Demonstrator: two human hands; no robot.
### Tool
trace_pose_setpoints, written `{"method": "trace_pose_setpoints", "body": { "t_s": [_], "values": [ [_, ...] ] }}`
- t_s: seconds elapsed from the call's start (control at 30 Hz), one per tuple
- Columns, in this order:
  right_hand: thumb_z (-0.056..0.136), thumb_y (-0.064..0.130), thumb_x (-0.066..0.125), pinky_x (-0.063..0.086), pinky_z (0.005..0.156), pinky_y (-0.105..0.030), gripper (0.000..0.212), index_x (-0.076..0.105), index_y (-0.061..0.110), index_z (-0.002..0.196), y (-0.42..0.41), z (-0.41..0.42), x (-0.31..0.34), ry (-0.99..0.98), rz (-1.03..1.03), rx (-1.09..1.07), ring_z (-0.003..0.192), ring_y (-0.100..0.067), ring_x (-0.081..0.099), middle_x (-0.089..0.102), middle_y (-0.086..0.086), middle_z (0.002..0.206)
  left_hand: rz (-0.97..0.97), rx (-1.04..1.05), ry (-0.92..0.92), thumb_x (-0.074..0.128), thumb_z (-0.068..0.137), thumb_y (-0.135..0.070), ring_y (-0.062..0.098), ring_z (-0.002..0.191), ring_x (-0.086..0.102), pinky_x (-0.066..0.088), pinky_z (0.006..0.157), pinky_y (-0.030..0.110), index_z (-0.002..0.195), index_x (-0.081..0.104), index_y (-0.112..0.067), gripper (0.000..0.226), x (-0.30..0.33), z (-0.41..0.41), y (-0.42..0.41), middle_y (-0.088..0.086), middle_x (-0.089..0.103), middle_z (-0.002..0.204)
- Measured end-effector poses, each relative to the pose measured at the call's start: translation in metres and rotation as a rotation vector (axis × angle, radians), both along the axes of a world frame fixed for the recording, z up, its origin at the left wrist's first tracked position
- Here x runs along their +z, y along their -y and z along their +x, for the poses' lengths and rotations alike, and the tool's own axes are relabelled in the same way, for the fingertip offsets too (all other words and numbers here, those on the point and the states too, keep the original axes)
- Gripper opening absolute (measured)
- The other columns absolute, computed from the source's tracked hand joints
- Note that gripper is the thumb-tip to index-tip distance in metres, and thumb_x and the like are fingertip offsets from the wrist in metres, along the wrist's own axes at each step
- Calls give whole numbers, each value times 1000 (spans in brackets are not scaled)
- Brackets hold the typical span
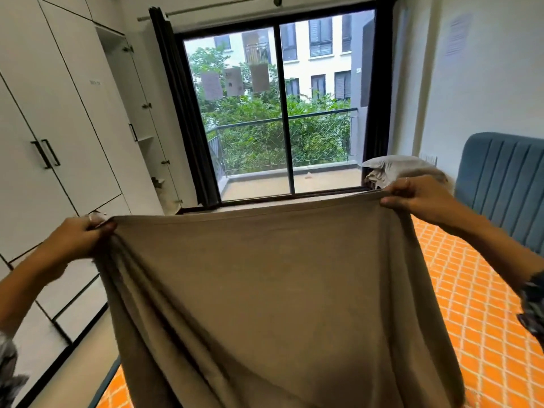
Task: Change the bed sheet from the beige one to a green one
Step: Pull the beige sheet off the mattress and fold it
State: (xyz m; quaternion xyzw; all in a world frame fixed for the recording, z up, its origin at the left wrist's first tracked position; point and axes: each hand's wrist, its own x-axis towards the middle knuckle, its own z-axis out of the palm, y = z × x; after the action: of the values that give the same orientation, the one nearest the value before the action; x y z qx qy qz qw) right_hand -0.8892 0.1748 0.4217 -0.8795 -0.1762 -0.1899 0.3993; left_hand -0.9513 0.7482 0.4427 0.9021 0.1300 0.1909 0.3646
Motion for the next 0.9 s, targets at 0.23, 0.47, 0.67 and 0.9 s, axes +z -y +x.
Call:
{"method": "trace_pose_setpoints", "body": {
  "t_s": [0.23,0.47,0.67,0.9],
  "values": [
    [80,8,73,43,75,-14,13,76,8,93,-59,-2,2,100,-122,37,86,-17,65,71,-4,90,-516,5,109,44,86,-17,24,71,49,38,63,33,74,57,-10,19,-27,-5,73,15,52,77],
    [81,16,73,44,76,-25,12,77,12,92,-140,-38,-16,53,-271,308,83,-13,61,70,-5,90,-16,-601,84,67,74,-61,-14,81,59,42,74,4,107,62,-33,43,-41,-9,227,-21,65,96],
    [82,15,71,44,74,-22,8,77,16,88,-142,-83,-54,-75,-127,399,80,-4,61,72,1,88,281,-949,37,64,59,-76,-3,109,54,48,84,16,119,62,-30,75,-78,-14,249,-13,60,119],
    [83,6,70,47,77,-16,5,72,3,87,-129,-136,-115,-211,34,536,86,3,60,68,2,92,286,-1232,-9,68,80,-44,0,89,58,46,73,16,93,68,-26,22,-119,-46,254,-18,56,107]
  ]
}}
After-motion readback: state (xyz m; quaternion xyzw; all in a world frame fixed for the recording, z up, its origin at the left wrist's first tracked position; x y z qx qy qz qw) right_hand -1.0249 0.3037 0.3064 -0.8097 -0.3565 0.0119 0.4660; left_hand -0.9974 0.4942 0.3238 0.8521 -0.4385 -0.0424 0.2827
